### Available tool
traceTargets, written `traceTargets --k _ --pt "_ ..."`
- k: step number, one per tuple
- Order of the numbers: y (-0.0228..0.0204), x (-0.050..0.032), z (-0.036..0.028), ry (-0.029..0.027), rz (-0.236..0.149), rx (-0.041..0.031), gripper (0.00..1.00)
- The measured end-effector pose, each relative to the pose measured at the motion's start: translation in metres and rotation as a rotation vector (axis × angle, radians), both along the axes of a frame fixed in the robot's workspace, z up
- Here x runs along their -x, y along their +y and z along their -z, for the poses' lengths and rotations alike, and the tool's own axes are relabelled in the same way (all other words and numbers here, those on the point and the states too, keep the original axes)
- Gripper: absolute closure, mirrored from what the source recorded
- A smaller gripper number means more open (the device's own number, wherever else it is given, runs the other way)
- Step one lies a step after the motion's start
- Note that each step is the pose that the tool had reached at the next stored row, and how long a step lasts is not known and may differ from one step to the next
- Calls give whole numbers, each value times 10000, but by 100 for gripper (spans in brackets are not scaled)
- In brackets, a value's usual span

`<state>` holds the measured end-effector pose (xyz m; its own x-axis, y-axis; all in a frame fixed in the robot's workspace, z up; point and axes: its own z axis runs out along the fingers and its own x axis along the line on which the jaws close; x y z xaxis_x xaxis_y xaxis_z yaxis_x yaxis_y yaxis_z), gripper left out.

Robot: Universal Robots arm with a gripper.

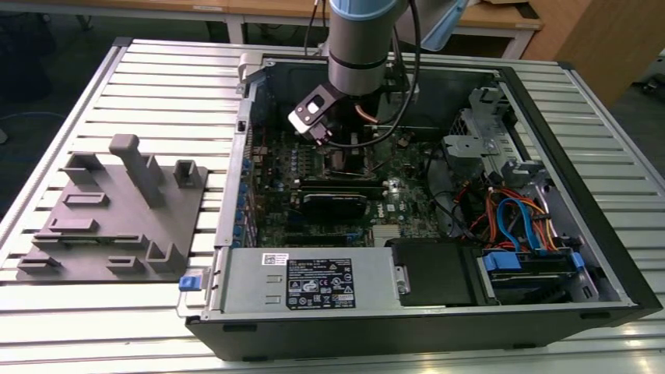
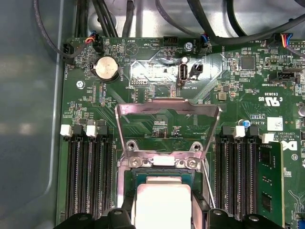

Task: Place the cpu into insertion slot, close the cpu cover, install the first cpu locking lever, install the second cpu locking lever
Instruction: 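Place the cpu into insertion slot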

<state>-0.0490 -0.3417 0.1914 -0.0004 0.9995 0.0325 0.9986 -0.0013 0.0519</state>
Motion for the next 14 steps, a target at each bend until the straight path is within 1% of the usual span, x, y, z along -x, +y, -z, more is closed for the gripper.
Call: traceTargets --k 8,14 --pt "0 -2 26 0 36 7 46" --pt "0 -3 22 -5 41 1 46"
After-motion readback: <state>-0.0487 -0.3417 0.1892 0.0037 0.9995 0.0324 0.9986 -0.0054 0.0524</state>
